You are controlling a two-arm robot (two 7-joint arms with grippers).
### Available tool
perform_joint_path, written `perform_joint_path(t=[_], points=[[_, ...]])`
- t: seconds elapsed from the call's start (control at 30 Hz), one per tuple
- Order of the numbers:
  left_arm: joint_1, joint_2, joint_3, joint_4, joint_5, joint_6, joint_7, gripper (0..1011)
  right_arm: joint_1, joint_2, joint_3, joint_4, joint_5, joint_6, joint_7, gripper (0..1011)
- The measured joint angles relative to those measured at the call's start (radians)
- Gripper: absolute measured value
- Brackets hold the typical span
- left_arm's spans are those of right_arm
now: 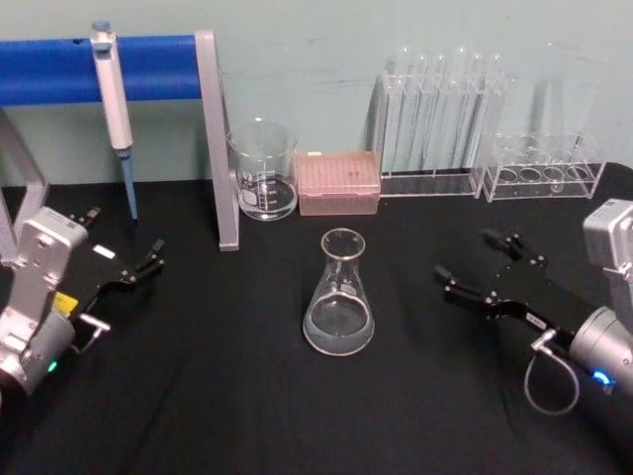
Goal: Grasp the erlenmeyer flask with one hand, shake it three times, then place it back.
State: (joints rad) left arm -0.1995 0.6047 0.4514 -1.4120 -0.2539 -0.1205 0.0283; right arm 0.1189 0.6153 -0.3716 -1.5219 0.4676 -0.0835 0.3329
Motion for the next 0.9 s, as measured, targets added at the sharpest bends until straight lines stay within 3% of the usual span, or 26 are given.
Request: perform_joint_path(t=[0.37,0.9], points=[[0.0,0.0,0.0,0.0,0.0,0.0,0.0,1001,0.008,-0.033,-0.03,-0.016,-0.025,-0.003,0.074,1003],[0.0,0.0,0.0,0.0,0.0,0.0,0.0,1001,0.065,-0.113,-0.071,0.032,-0.07,0.001,0.161,1003]])
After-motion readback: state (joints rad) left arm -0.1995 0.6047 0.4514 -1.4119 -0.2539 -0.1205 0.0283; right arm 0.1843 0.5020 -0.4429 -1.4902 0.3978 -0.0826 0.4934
